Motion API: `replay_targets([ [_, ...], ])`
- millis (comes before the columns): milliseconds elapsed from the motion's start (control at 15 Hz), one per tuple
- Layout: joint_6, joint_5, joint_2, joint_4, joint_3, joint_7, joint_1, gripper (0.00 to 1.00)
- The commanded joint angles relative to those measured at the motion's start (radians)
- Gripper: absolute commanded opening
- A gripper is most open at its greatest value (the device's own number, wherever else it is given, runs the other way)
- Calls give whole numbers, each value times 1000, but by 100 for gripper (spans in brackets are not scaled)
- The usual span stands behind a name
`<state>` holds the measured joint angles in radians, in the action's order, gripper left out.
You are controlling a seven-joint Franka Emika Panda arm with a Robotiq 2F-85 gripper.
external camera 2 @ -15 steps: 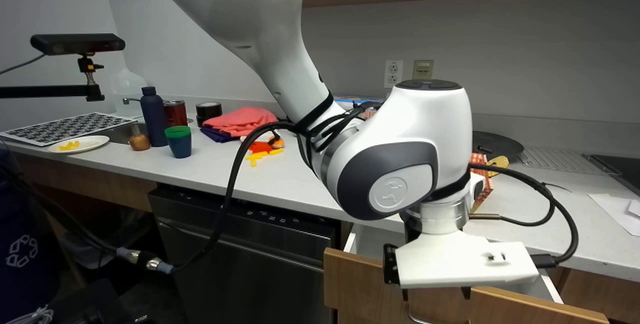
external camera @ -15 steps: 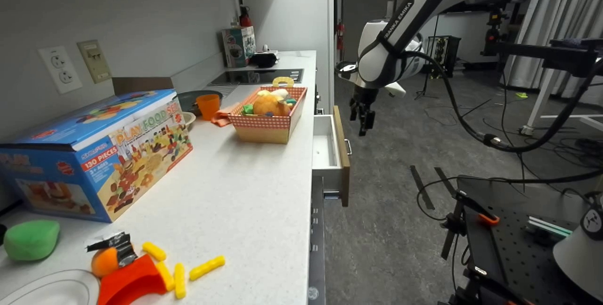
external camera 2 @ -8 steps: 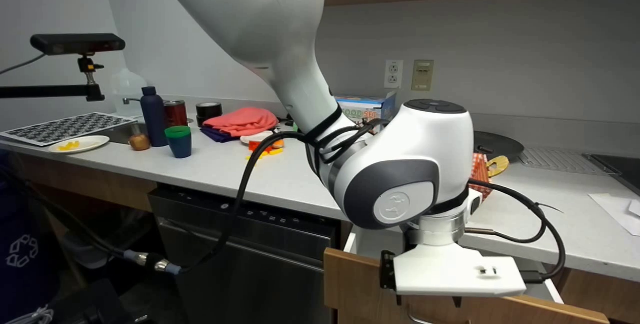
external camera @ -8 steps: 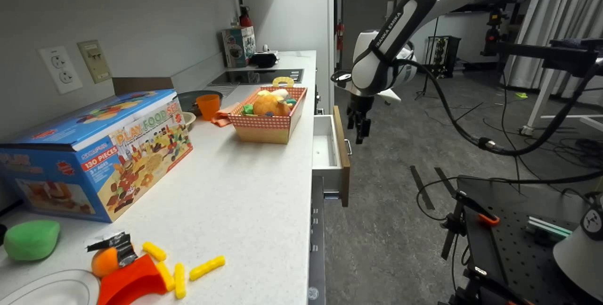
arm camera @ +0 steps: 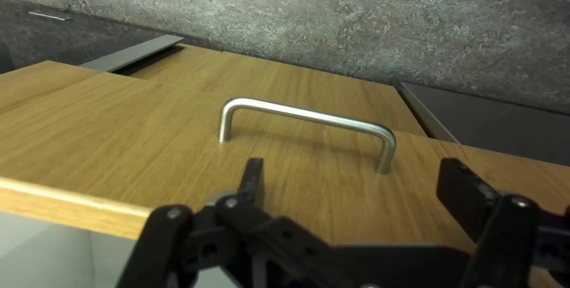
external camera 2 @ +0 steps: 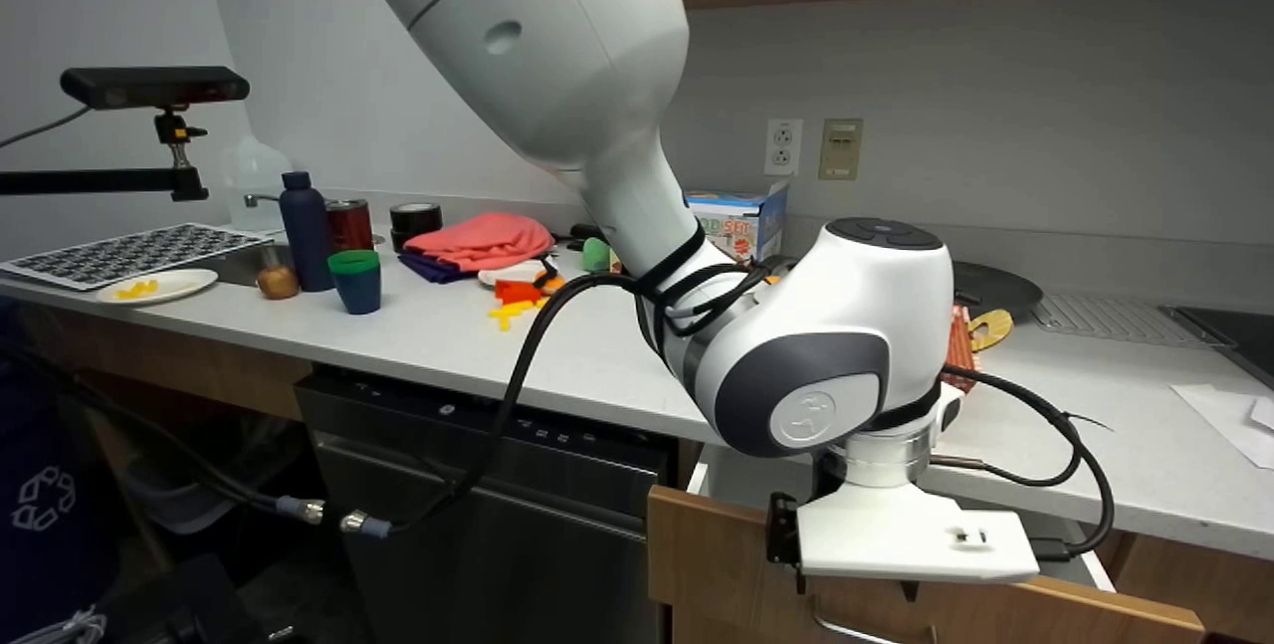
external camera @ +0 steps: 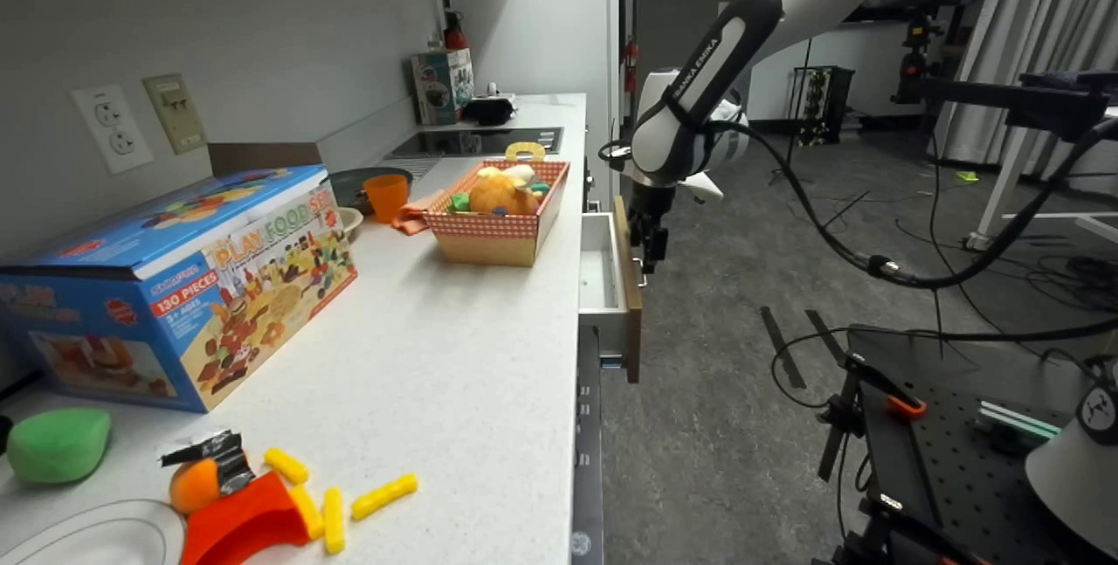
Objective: Open the drawer, remove the pineapple plushie from the drawer, put it in the box, and then close the drawer
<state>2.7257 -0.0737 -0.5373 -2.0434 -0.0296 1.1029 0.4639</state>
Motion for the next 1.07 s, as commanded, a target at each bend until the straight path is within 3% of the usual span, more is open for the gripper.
replay_targets([
  [0, 5, -55, -26, 60, 52, -28, 12, 100],
  [600, 63, -98, -22, 95, 126, -151, -4, 100],
  [800, 121, -95, 15, 38, 142, -147, 8, 100],
  [1000, 161, -56, 103, -84, 113, -167, -8, 100],
])
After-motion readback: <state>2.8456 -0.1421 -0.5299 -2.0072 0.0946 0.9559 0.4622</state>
